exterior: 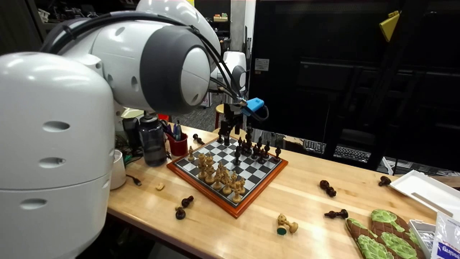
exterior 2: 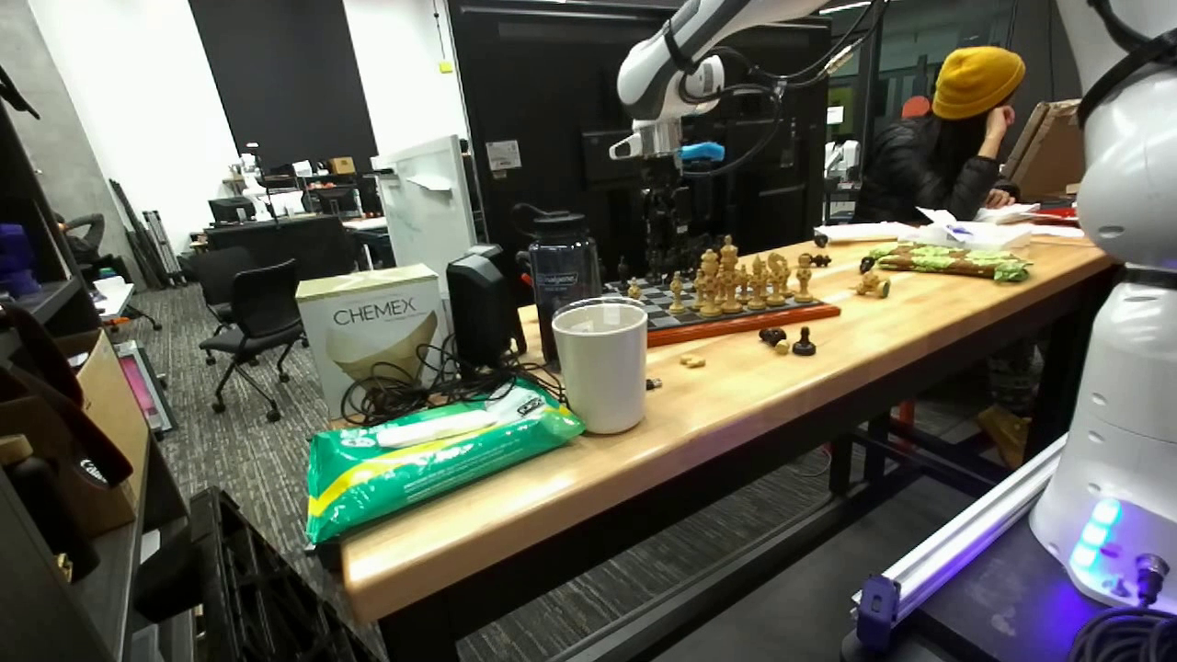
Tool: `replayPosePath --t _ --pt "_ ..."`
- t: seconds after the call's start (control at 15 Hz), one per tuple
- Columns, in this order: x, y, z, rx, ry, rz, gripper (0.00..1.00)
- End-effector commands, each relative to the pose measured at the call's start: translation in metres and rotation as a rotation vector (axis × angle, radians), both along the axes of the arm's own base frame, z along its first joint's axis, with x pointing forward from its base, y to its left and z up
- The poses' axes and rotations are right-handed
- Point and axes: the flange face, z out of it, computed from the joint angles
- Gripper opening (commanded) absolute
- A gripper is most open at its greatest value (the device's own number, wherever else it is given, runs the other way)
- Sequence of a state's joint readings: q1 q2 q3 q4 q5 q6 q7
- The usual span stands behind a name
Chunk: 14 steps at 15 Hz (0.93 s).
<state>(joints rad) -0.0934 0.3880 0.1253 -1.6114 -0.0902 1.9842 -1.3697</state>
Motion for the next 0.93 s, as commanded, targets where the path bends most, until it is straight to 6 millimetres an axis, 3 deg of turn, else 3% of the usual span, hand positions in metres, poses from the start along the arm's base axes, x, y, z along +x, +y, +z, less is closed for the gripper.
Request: replayPosePath --t 0.0,0.53,0.6,0.87 --pt "-0.018 -0.011 0.012 0.089 -0.040 0.039 1.00" --pt "-0.031 -0.026 0.015 0.196 -0.079 0.062 1.00" --pt "-0.016 -0.025 0.004 0.183 -0.059 0.040 1.00" --pt "-0.016 -0.026 0.001 0.183 -0.053 0.035 1.00"
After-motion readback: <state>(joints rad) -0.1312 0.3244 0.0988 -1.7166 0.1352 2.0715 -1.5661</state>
